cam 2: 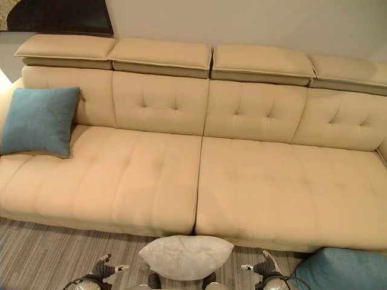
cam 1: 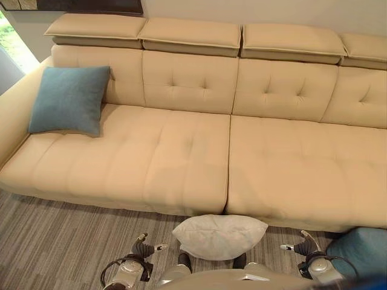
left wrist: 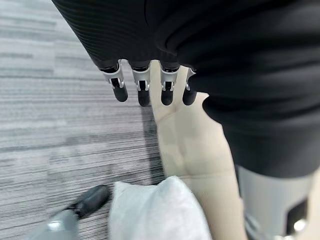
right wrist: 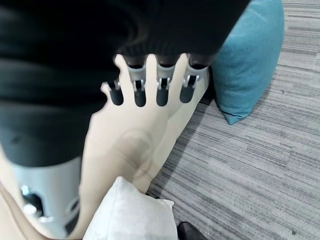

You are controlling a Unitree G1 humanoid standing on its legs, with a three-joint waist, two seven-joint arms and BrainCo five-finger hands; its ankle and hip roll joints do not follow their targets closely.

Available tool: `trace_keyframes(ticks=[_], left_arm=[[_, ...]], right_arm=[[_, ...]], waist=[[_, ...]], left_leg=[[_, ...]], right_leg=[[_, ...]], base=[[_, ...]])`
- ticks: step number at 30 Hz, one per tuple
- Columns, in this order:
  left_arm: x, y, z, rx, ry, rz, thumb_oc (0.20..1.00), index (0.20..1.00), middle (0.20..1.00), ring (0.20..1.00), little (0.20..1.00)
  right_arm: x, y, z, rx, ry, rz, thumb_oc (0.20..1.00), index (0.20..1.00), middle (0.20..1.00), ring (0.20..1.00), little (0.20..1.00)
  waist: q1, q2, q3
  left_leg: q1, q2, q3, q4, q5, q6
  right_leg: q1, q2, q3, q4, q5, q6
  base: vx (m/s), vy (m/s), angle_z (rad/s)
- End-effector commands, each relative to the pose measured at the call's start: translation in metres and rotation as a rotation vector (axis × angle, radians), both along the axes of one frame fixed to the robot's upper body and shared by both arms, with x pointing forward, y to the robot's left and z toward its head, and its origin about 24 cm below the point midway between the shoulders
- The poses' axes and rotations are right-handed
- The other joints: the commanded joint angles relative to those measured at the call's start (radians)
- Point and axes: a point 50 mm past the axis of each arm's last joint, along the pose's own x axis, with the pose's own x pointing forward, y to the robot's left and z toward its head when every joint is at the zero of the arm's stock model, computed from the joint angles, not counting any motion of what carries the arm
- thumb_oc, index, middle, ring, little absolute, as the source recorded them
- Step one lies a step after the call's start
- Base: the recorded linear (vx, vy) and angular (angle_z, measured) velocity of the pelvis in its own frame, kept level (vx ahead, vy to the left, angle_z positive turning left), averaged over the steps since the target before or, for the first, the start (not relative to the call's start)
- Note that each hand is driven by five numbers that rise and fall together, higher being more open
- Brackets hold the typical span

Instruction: Pick up all the scattered cushions and arrange them neatly on the sofa.

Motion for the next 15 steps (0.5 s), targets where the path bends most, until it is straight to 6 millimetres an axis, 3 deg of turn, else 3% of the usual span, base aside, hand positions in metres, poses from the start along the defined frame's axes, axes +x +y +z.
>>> trace_keyframes(ticks=[1, 3, 5, 9, 15], left_arm=[[0.053, 0.001, 0.026, 0.003, -0.208, 0.051, 1.000, 1.000, 1.000, 1.000, 1.000], [0.087, 0.000, 0.055, -0.014, -0.409, 0.105, 1.000, 1.000, 1.000, 1.000, 1.000], [0.096, -0.001, 0.067, -0.033, -0.493, 0.138, 1.000, 1.000, 1.000, 1.000, 1.000], [0.106, -0.007, 0.079, -0.070, -0.592, 0.199, 1.000, 1.000, 1.000, 1.000, 1.000], [0.126, -0.016, 0.097, -0.068, -0.677, 0.183, 1.000, 1.000, 1.000, 1.000, 1.000]], right_arm=[[0.053, -0.009, 0.029, -0.040, -0.203, -0.006, 1.000, 1.000, 1.000, 1.000, 1.000], [0.085, -0.009, 0.055, -0.037, -0.375, -0.031, 1.000, 1.000, 1.000, 1.000, 1.000], [0.095, -0.010, 0.067, -0.043, -0.454, -0.046, 1.000, 1.000, 1.000, 1.000, 1.000], [0.121, -0.004, 0.097, -0.029, -0.654, -0.102, 1.000, 1.000, 1.000, 1.000, 1.000], [0.141, 0.002, 0.117, -0.035, -0.777, -0.131, 1.000, 1.000, 1.000, 1.000, 1.000]], waist=[[-0.002, -0.013, 0.134], [0.000, -0.007, 0.192], [0.000, 0.000, 0.185], [0.001, 0.010, 0.195], [-0.007, 0.024, 0.209]], left_leg=[[-0.132, -0.012, -0.018, 0.105, -0.044, -0.027], [-0.321, 0.008, -0.031, 0.231, -0.054, -0.023], [-0.419, 0.017, -0.040, 0.296, -0.087, -0.025], [-0.615, 0.053, -0.043, 0.403, -0.086, -0.018], [-0.750, 0.066, -0.050, 0.445, -0.071, -0.020]], right_leg=[[-0.093, -0.037, 0.034, 0.184, -0.130, 0.034], [-0.291, -0.061, 0.041, 0.328, -0.138, 0.012], [-0.396, -0.070, 0.048, 0.412, -0.176, 0.009], [-0.594, -0.091, 0.060, 0.535, -0.204, -0.008], [-0.737, -0.099, 0.071, 0.592, -0.203, -0.012]], base=[[-0.41, -0.066, 0.23], [-0.52, -0.054, 0.17], [-0.22, -0.021, 0.24], [-0.16, -0.025, 0.02], [-0.10, -0.009, 0.02]])
